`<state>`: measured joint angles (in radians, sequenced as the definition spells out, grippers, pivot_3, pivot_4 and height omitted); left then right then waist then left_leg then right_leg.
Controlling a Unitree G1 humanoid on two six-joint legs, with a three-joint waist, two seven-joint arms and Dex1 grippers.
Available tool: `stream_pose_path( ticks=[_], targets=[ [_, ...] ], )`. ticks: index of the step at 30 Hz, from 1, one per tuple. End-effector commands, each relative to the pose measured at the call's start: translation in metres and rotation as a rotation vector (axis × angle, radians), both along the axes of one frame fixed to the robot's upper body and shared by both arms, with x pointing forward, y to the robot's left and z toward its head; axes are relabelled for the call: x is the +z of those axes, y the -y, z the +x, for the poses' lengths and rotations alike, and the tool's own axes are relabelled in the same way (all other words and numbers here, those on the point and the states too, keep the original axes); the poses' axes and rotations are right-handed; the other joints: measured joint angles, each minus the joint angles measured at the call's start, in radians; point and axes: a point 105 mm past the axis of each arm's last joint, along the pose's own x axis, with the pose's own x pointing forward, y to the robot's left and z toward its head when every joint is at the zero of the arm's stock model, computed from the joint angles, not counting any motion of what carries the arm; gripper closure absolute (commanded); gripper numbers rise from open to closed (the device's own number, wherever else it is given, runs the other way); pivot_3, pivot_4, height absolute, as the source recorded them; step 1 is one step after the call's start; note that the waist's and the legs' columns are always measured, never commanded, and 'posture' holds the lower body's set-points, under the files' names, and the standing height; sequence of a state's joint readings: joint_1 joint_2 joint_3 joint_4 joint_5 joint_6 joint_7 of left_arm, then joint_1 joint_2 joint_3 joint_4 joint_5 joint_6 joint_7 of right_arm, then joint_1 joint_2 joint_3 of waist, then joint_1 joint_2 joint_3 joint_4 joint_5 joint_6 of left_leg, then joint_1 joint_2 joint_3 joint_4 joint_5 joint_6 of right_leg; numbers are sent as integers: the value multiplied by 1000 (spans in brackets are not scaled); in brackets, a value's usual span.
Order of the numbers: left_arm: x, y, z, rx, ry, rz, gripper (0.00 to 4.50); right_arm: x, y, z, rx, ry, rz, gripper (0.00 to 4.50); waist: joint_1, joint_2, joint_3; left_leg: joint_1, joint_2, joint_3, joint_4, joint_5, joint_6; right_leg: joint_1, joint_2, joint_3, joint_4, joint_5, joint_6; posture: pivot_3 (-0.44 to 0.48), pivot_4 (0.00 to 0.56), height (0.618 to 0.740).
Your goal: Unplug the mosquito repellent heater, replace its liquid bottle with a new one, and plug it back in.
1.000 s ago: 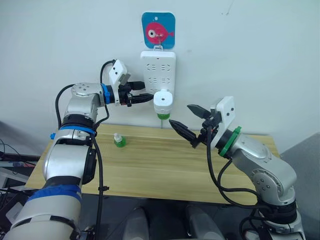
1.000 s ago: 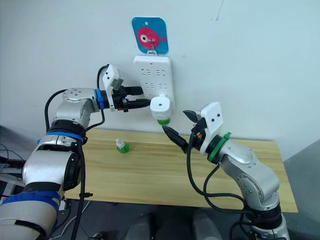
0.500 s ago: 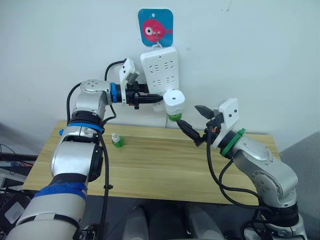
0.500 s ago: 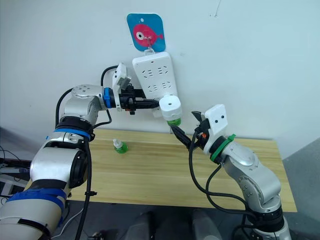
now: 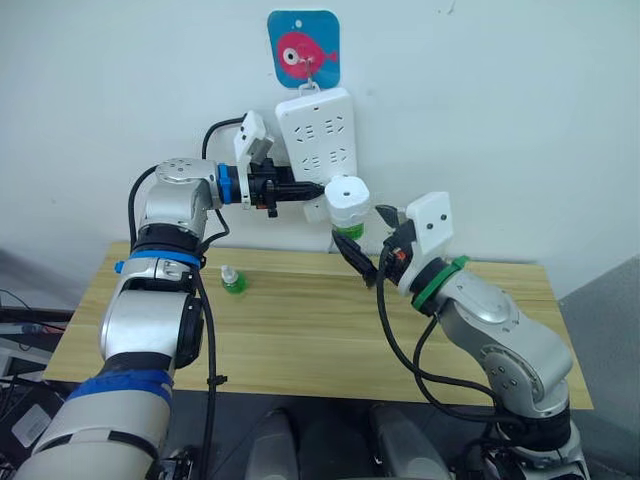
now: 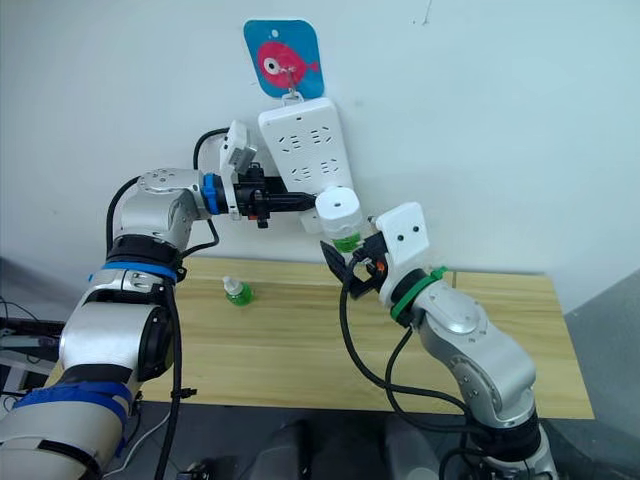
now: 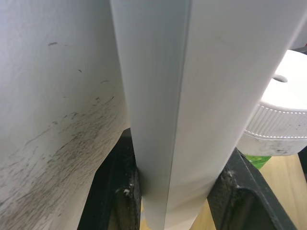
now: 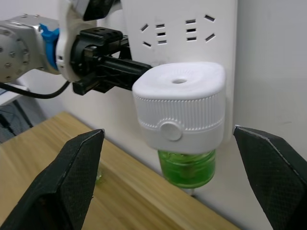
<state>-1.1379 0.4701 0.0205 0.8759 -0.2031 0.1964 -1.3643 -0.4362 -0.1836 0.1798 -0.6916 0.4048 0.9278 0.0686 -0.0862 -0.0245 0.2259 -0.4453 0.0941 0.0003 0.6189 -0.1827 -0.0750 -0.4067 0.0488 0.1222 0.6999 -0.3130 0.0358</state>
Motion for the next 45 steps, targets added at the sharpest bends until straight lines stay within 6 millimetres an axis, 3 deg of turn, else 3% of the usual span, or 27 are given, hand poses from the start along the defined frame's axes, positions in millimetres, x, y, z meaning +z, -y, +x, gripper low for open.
stream_pose_path(
  ticks=[1,8,13,17,18,29,34,40,44,45],
  targets=[
    [9,10,-3,-22,25,-44,3179,11,-5,4,-36,33,1,0,0,0,3,-1,0,-1,1,0,0,0,0,-1,1,0,0,-161,271,740],
    [8,18,-4,-10,23,-64,3179,15,-18,24,-123,97,-92,0,3,1,13,-3,0,-2,7,0,0,0,0,-2,3,0,0,-161,276,740],
    [8,19,-4,1,25,-73,3179,18,-19,26,-133,126,-96,0,4,1,15,-5,-1,-4,8,0,0,0,0,-2,4,0,0,-154,278,740],
    [5,15,-3,22,26,-65,3179,20,-17,24,-132,136,-94,1296,4,2,16,-5,-1,-4,8,0,0,0,0,-3,4,0,0,-154,277,740],
    [2,14,-2,30,33,-51,3179,20,-16,23,-134,139,-99,1431,3,2,16,-5,-1,-4,8,0,0,-1,0,-3,4,0,0,-153,276,740],
    [0,-3,10,136,53,-37,3179,26,13,2,-166,137,-108,1427,1,2,16,-6,-1,-5,8,0,0,-1,0,-3,3,0,1,-152,276,740],
    [-1,-7,10,144,52,-44,3179,29,13,-3,-125,113,-42,1427,-7,3,17,-4,-1,-5,9,1,0,-1,0,-2,6,-3,5,-150,274,740],
    [-7,-21,3,162,16,-59,1246,25,38,7,-150,82,64,1427,-15,3,18,-4,-1,-4,9,2,0,-1,0,-1,8,-3,6,-143,261,740],
    [-26,-37,-4,227,-9,-31,59,16,49,13,-164,76,76,1427,-15,3,18,-5,-1,-4,8,2,0,-4,0,-2,9,0,2,-144,253,740],
    [-32,-42,-7,248,-14,-25,24,15,52,16,-172,78,86,1427,-16,3,18,-5,-1,-4,6,2,0,-4,0,-2,9,0,1,-141,246,740]
  ],
)
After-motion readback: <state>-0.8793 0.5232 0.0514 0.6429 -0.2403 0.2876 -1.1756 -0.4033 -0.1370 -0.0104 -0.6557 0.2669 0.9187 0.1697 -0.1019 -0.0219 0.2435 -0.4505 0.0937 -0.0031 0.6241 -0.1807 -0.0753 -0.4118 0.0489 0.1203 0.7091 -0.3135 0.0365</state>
